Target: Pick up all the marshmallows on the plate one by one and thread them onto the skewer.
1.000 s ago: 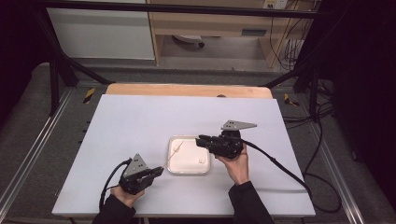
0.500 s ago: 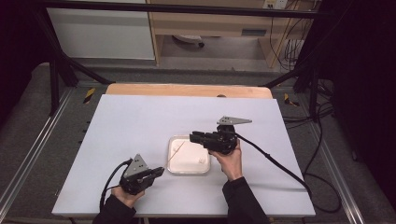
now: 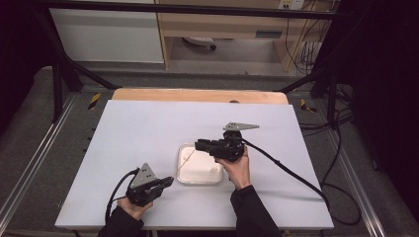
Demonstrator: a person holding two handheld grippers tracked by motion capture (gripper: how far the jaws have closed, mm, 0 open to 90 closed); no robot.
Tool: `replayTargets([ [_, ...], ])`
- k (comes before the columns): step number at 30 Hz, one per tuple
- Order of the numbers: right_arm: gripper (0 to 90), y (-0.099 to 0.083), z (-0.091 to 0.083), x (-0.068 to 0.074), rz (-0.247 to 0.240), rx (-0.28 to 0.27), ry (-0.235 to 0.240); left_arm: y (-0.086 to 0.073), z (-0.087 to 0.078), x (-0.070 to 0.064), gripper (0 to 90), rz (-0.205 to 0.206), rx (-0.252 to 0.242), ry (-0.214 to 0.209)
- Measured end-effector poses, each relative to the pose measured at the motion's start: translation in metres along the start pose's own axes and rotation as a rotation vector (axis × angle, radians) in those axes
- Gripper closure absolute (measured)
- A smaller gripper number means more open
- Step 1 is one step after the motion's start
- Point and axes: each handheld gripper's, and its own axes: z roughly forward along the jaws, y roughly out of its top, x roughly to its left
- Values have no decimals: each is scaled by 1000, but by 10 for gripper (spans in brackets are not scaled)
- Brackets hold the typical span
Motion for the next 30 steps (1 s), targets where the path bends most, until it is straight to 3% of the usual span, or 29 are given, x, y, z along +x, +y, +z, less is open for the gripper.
replayTargets([
  [11,747,-4,4,-1,19,15,24,0,-1,-1,884,8,-5,1],
  [30,781,-11,11,3,59,-9,67,-2,1,-2,886,-1,3,11],
])
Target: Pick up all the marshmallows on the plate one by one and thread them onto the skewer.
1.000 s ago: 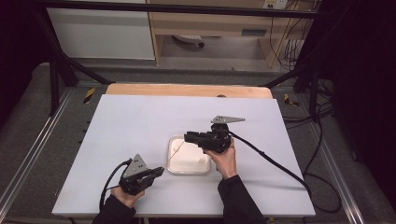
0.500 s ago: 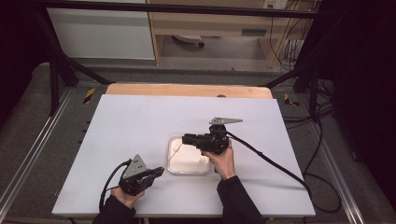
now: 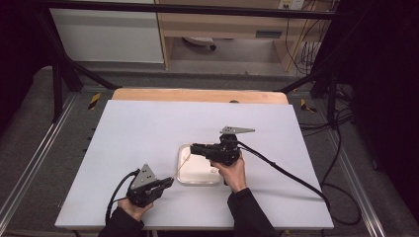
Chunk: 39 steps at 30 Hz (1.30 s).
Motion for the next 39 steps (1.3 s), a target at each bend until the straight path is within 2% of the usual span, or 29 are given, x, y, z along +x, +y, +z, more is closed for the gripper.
replayTargets([
  [12,790,-3,0,3,-12,-11,4,1,-1,-3,888,1,-2,12],
  [28,795,-9,4,5,8,-13,10,1,0,-4,889,3,5,16],
  [39,802,-13,6,8,6,-27,9,1,2,-4,888,-1,15,19],
])
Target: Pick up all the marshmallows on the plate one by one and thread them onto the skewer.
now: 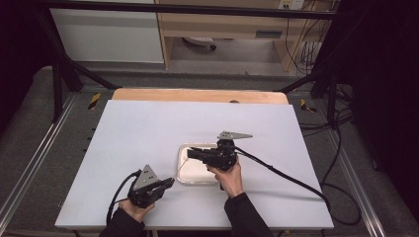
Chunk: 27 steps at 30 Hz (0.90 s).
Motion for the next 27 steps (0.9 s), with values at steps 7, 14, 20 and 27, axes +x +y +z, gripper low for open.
replayTargets([
  [7,804,-3,2,1,-4,1,-3,0,0,0,889,-2,8,5],
  [14,807,-5,2,2,-2,-1,1,0,1,-1,889,2,14,6],
  [20,808,-7,3,2,0,-4,10,0,2,-1,889,3,18,5],
  [27,810,-9,5,3,-1,-6,9,0,2,-2,889,7,25,9],
])
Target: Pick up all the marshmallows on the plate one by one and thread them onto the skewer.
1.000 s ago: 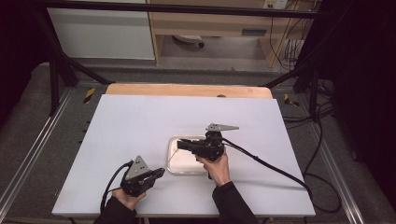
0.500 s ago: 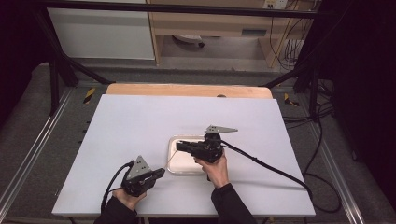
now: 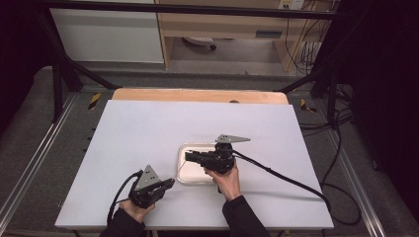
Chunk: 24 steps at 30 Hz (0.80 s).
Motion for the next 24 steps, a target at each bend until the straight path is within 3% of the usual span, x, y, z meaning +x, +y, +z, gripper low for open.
replayTargets([
  [24,810,-8,5,0,8,16,7,1,2,-1,889,-6,2,0],
])
